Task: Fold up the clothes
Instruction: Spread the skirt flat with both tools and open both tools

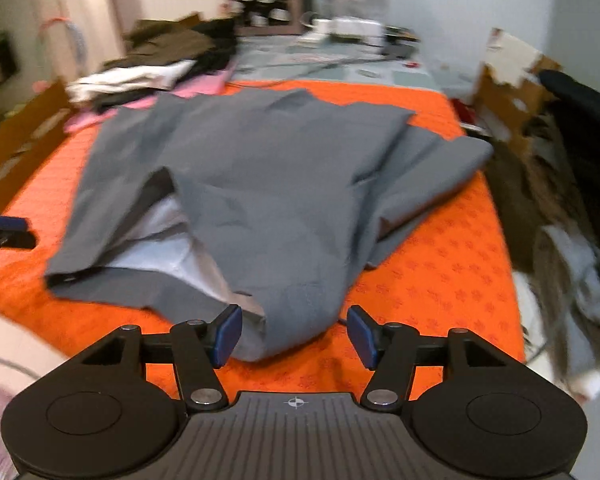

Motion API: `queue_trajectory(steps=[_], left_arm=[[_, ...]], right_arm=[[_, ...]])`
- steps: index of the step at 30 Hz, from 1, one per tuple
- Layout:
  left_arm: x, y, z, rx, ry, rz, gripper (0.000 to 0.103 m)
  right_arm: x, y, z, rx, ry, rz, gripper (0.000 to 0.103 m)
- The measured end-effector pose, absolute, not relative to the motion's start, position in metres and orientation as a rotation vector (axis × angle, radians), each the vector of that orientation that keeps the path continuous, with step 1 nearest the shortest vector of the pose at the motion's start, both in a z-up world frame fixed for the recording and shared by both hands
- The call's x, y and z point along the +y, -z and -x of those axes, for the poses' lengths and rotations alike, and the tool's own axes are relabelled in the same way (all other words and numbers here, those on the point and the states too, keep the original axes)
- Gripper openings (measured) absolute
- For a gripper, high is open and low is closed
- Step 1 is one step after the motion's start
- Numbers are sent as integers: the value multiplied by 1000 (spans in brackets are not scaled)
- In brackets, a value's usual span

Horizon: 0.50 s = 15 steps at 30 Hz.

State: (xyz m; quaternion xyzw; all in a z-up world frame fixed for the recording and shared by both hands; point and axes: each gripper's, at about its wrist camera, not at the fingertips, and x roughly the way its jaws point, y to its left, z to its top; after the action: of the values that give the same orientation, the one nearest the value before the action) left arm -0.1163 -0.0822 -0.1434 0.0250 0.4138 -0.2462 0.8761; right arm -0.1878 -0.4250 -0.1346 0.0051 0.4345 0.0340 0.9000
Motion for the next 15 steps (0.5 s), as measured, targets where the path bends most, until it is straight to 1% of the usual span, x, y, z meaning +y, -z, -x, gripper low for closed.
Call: queue_trajectory(steps=[1,4,12,13,14,15], left_arm=[[-89,146,116,853,522,-81,81],[-107,156,119,824,547,-164,83],[-140,191,125,759,512,-386,83],[-140,194,126,751,492,-396,81],[-140,195,128,742,477,-400,71],[-139,195,129,733,462,-403,65]], right_arm=[[-421,137,186,900,-35,-6,61],[-414,148,181,901,36,12,61],[-409,167,171,921,155,-22,60],[-409,169,170,922,167,-27,60],[-409,169,169,918,176,-27,58],[-408,168,170,911,186,-21,52]])
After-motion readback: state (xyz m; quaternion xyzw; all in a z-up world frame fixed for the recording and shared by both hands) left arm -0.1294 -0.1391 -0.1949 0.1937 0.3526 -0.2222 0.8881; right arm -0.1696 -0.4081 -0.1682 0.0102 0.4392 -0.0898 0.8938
